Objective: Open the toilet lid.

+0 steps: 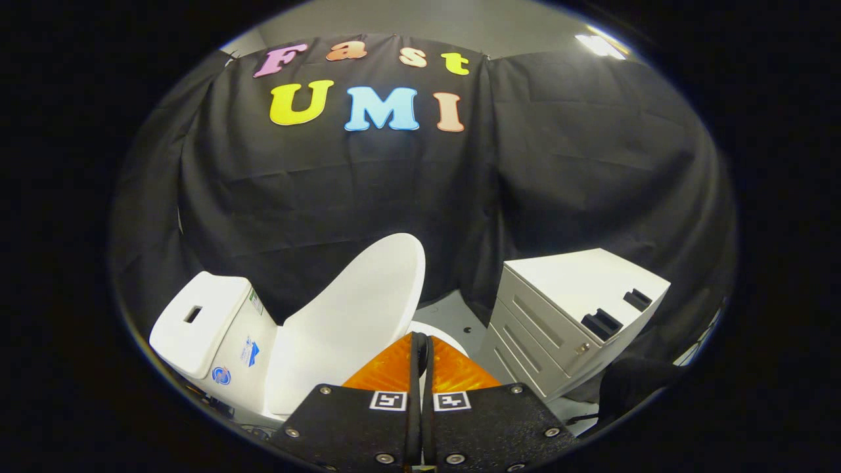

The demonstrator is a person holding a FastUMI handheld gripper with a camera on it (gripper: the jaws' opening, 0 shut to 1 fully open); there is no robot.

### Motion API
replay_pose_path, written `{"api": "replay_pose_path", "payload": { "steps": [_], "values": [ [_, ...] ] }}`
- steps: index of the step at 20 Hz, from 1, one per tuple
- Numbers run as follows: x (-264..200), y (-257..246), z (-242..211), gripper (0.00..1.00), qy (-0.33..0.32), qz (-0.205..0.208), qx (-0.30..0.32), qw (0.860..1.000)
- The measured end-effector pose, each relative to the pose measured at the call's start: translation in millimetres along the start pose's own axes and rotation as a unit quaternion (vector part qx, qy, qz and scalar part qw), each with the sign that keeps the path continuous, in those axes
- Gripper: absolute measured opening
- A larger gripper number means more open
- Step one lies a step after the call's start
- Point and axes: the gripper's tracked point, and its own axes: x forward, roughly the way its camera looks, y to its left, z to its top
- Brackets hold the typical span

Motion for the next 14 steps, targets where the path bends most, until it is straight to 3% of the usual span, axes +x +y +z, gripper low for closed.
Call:
{"api": "replay_pose_path", "payload": {
  "steps": [3,14],
  "values": [
    [-8.9,13.8,11.5,0.01,-0.013,-0.004,-0.038,0.999],
    [-35.7,63.8,46.3,0.01,-0.054,0.015,-0.067,0.996]
  ]
}}
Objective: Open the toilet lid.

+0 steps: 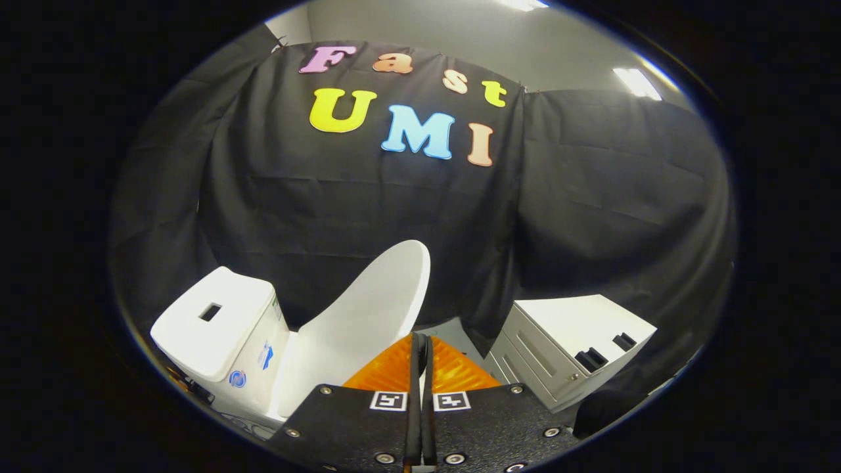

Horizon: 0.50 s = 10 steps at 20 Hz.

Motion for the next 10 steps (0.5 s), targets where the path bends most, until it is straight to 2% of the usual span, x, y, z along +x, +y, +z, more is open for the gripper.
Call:
{"api": "replay_pose_path", "payload": {
  "steps": [5,10],
  "values": [
    [-11.1,24.8,19.5,0.00,-0.023,0.007,-0.038,0.999],
    [-21.5,45.5,33.3,0.00,-0.041,0.018,-0.035,0.998]
  ]
}}
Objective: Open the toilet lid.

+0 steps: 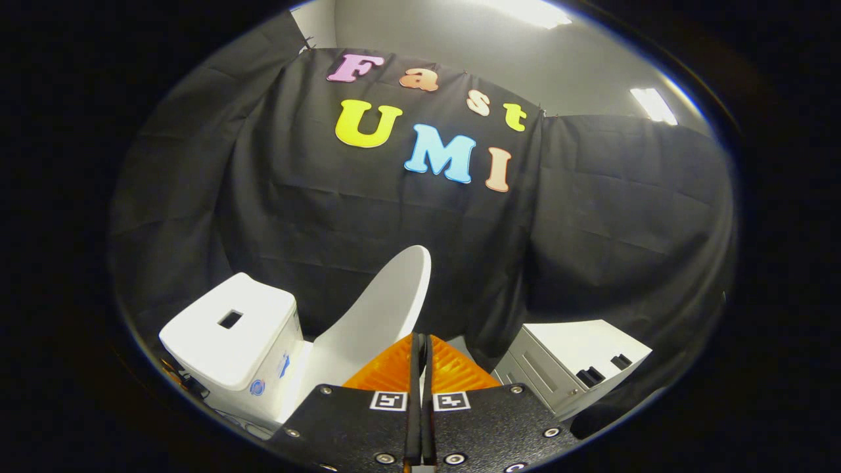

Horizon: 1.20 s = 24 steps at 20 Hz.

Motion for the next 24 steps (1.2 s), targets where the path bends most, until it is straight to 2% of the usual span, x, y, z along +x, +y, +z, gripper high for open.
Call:
{"api": "replay_pose_path", "payload": {
  "steps": [10,18,24],
  "values": [
    [-10.0,43.1,26.4,0.00,-0.034,0.025,-0.022,0.999],
    [-15.4,67.6,36.4,0.00,-0.039,0.050,0.004,0.998],
    [-24.1,100.6,48.0,0.00,-0.056,0.085,0.005,0.995]
  ]
}}
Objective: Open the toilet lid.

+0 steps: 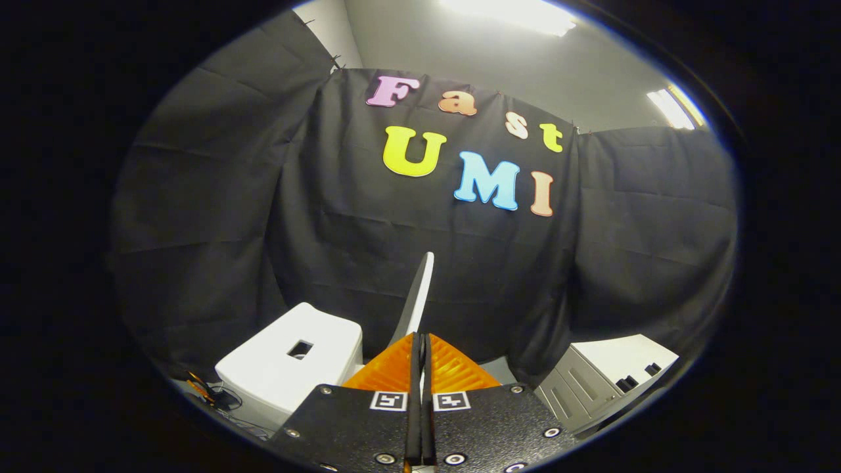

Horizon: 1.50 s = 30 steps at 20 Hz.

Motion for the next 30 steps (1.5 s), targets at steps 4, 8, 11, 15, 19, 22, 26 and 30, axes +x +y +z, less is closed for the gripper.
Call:
{"api": "replay_pose_path", "payload": {
  "steps": [4,8,11,15,19,22,26,30],
  "values": [
    [2.0,13.3,4.1,0.00,-0.006,0.011,0.022,1.000],
    [0.2,32.4,7.4,0.00,-0.002,0.028,0.032,0.999],
    [-0.2,51.4,9.7,0.00,-0.009,0.052,0.031,0.998],
    [-0.8,70.5,11.0,0.01,-0.003,0.077,0.047,0.996],
    [-1.7,89.4,13.8,0.02,-0.001,0.102,0.051,0.994],
    [-2.4,109.0,14.2,0.03,0.000,0.132,0.042,0.990],
    [-6.0,116.4,13.9,0.03,0.002,0.144,0.034,0.989],
    [-6.1,114.3,14.3,0.06,-0.001,0.152,0.059,0.987]
  ]
}}
